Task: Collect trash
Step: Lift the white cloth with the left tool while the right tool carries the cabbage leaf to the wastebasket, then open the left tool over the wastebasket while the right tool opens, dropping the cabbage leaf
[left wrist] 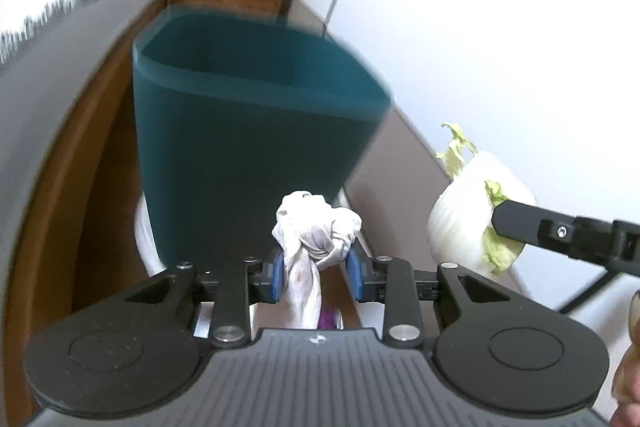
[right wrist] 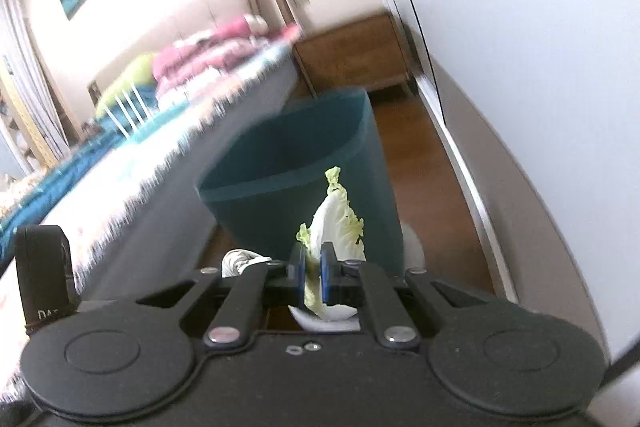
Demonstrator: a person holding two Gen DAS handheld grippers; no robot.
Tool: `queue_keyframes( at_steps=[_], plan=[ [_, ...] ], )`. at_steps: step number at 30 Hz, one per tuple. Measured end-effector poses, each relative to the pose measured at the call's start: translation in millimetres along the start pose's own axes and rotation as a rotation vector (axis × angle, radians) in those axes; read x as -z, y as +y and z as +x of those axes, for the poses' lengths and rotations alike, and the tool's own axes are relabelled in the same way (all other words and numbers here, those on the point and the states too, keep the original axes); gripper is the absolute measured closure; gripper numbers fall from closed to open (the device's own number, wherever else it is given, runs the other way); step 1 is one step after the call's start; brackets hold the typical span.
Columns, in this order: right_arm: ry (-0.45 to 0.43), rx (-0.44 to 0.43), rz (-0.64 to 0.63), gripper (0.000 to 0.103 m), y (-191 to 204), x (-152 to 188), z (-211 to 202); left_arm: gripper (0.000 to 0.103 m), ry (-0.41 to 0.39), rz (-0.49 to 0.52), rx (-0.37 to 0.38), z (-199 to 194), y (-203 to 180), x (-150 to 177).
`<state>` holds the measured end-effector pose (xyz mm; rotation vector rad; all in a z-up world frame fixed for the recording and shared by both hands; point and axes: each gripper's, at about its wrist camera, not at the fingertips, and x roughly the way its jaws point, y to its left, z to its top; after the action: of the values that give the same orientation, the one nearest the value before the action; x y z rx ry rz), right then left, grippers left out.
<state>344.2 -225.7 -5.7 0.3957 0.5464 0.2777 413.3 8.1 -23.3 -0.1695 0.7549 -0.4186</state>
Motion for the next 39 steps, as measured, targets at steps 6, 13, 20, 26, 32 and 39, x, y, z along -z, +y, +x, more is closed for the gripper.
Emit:
queue_keyframes(
  at_steps=[6, 13, 20, 26, 32, 39],
  plan=[
    [-0.084, -0.020, -0.048, 0.096, 18, -51, 13, 0.073, -0.118, 0.042, -0.026, -23, -10, -66],
    [-0.089, -0.024, -0.109, 0.096, 32, -86, 43, 0.073, -0.177, 0.072, -0.083, -14, -11, -126],
    [-0.027, 0.018, -0.192, 0.096, 40, -89, 85, 0.073, -0.105, 0.034, -0.135, 31, 11, -164],
    [0.052, 0.051, -0.227, 0.096, 41, -87, 124, 0.073, -0.010, -0.013, -0.184, 67, 32, -167],
    [0.154, 0.081, -0.269, 0.096, 44, -79, 160, 0.073, 0.120, -0.027, -0.254, 107, 46, -164],
    [0.219, 0.109, -0.279, 0.096, 47, -72, 183, 0.073, 0.253, 0.025, -0.303, 139, 51, -153]
  ],
)
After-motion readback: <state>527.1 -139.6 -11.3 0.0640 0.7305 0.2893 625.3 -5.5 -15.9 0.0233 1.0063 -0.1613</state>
